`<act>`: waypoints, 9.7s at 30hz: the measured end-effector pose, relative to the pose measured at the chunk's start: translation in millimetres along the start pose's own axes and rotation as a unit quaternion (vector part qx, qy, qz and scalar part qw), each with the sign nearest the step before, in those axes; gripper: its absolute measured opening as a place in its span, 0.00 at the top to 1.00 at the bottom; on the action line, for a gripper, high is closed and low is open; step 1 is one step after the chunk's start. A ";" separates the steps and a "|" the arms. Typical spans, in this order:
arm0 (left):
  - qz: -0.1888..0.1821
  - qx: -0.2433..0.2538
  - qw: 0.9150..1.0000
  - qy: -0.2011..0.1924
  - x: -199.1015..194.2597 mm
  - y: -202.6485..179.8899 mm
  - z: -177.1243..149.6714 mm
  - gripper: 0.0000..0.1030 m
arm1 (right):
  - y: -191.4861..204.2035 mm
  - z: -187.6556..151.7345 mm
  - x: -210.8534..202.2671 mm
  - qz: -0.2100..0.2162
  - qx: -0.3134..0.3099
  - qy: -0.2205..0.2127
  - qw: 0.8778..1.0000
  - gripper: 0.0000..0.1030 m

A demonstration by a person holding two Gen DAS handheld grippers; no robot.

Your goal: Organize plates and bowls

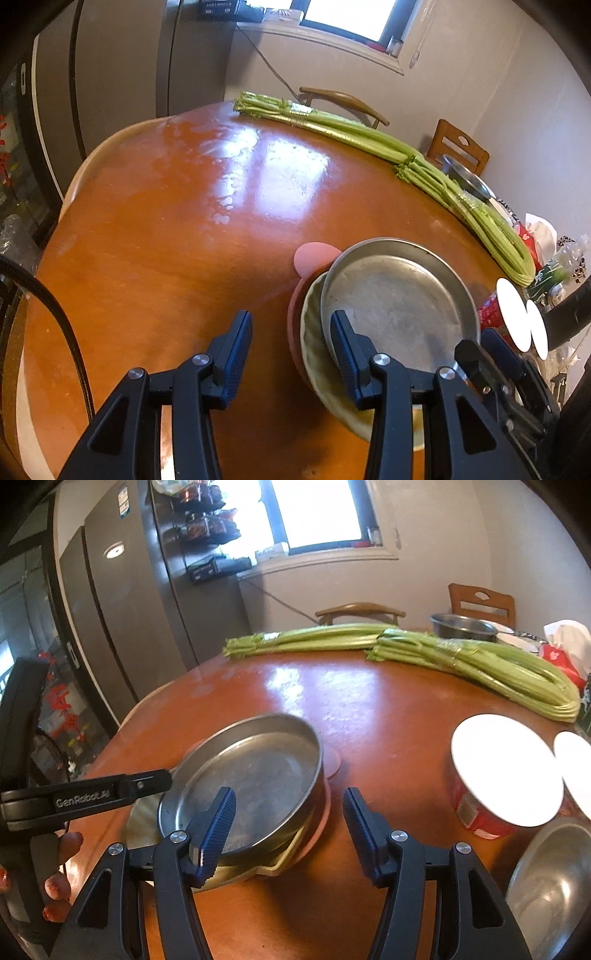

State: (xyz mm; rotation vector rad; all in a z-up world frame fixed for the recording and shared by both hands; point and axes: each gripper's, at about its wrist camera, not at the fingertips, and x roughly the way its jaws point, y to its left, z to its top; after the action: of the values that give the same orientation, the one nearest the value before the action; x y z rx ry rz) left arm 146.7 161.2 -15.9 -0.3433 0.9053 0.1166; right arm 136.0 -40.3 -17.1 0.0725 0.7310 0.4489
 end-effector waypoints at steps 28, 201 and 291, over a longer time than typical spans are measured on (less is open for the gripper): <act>-0.035 0.100 0.993 -0.045 -66.3 -113.1 -41.3 0.53 | -63.2 -16.9 -121.8 -0.048 0.021 -0.064 0.997 0.39; -0.076 0.191 0.978 0.028 -11.1 -194.1 -93.8 0.54 | -134.5 -57.5 -128.0 -0.049 0.109 0.008 0.993 0.48; -0.083 0.166 0.981 0.061 55.4 -230.8 -9.2 0.59 | -164.9 7.3 -57.0 -0.020 0.144 0.039 0.989 0.70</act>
State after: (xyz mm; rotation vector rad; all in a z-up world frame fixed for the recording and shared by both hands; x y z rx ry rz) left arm 229.8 -61.2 -8.7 -0.1136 0.9957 -0.2099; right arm 164.7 -212.5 -11.9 0.3129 0.8692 0.3060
